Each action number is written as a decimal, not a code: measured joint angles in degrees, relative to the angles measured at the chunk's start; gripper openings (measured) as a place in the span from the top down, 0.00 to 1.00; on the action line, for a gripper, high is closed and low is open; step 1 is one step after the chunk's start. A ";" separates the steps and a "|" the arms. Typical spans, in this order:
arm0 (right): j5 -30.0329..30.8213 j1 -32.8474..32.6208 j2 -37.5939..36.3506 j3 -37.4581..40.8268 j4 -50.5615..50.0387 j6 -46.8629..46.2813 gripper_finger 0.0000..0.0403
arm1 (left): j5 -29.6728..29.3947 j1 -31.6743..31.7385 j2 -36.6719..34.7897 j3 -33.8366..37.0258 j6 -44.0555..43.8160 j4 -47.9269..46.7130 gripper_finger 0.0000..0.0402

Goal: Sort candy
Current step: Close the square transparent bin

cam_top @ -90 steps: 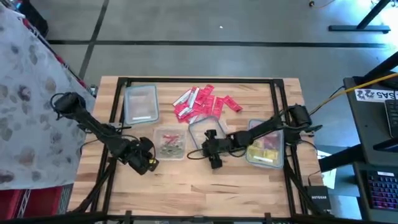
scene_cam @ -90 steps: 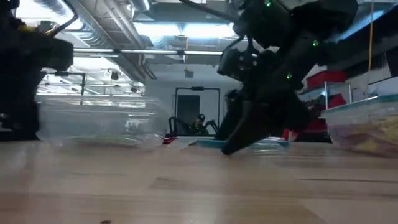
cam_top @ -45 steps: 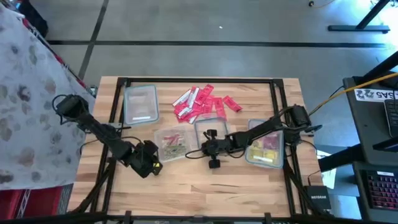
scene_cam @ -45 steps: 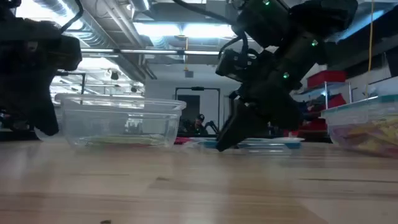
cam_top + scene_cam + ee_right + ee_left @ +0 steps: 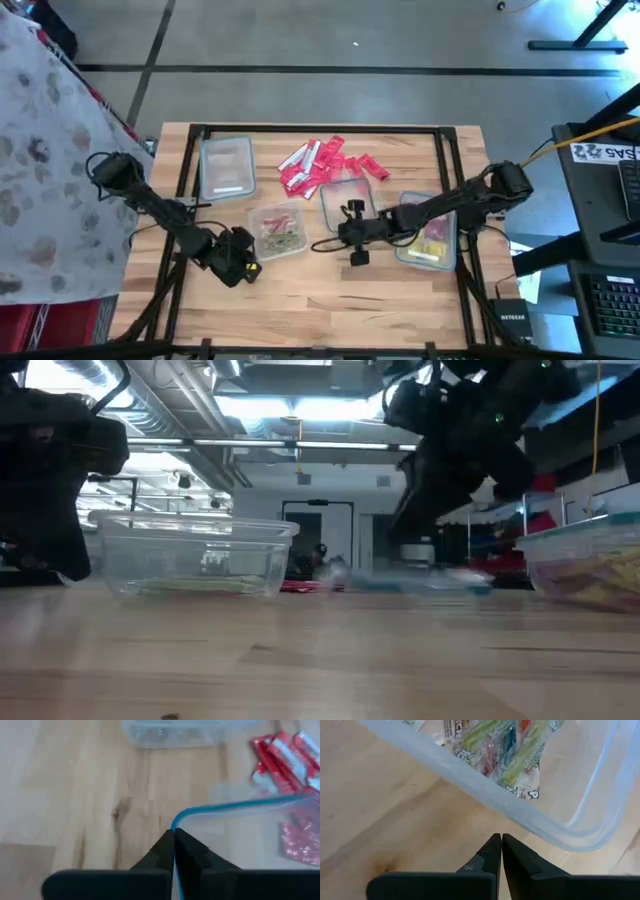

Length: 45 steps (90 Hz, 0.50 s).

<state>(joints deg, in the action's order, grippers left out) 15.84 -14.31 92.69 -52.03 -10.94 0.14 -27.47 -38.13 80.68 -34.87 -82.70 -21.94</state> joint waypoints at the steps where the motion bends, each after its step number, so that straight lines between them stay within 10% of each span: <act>1: 0.00 -0.01 -0.26 0.00 0.19 0.04 0.99 | -0.04 0.00 0.00 0.00 0.00 -0.04 1.00; 29: -5.28 0.72 -1.19 -0.13 -1.63 2.64 0.98 | -1.99 0.02 0.00 0.00 0.29 -0.66 1.00; 45: -9.36 1.64 -0.73 -0.17 -4.02 8.55 0.81 | -2.64 0.02 0.00 0.00 0.24 -0.66 1.00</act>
<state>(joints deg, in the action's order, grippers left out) 6.48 -12.67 91.96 -52.21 -14.96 8.69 -30.11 -38.11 80.68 -34.87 -82.46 -22.60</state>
